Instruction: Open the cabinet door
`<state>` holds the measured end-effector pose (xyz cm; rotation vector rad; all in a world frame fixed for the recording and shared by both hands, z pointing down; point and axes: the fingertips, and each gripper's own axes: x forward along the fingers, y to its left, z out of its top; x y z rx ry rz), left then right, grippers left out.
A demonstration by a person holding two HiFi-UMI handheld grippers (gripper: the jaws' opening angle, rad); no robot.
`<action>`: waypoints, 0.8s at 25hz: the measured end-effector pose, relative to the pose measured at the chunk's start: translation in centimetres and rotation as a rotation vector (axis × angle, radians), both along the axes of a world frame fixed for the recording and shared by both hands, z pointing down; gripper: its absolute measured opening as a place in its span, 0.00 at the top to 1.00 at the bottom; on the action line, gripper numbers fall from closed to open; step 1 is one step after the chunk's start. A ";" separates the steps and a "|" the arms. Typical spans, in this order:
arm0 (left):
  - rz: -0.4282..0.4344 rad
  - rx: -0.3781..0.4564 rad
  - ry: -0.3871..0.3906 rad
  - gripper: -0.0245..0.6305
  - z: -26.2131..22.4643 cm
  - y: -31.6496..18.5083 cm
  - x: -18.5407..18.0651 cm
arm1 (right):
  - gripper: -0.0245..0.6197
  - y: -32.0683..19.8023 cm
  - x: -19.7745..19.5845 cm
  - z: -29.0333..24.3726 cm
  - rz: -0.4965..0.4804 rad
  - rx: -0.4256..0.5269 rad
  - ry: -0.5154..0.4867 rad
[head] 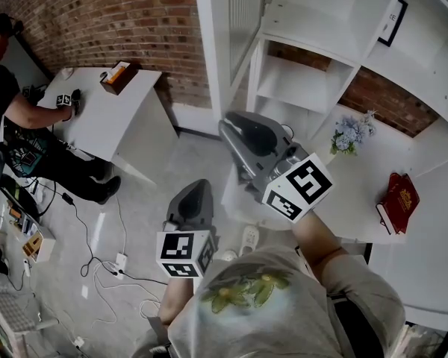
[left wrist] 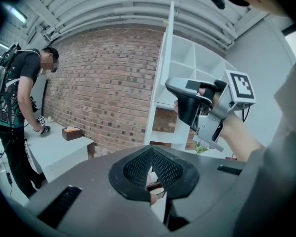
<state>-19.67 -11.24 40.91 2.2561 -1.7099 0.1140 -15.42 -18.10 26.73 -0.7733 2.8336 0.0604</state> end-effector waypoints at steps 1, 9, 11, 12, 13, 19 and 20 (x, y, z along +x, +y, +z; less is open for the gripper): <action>0.001 0.003 0.001 0.95 -0.1 0.0 0.1 | 0.85 0.1 0.2 -0.1 0.004 0.001 -0.004; 0.028 0.003 0.003 0.95 -0.2 0.3 1.0 | 0.85 1.4 1.2 0.6 0.013 -0.006 0.005; 0.038 0.002 0.002 0.95 -0.2 0.4 1.3 | 0.85 1.9 1.4 1.1 0.008 -0.008 0.017; 0.042 0.001 0.000 0.95 -0.2 0.4 1.5 | 0.85 2.1 1.6 1.3 0.006 -0.010 0.023; 0.047 0.000 -0.001 0.95 -0.2 0.4 1.7 | 0.86 2.3 1.7 1.6 0.004 -0.012 0.028; 0.082 0.002 -0.001 0.95 -0.1 0.4 2.9 | 0.89 3.3 3.2 2.9 0.023 -0.016 0.061; 0.088 0.003 -0.002 0.95 -0.2 0.4 3.1 | 0.89 3.4 3.5 3.0 0.028 -0.019 0.064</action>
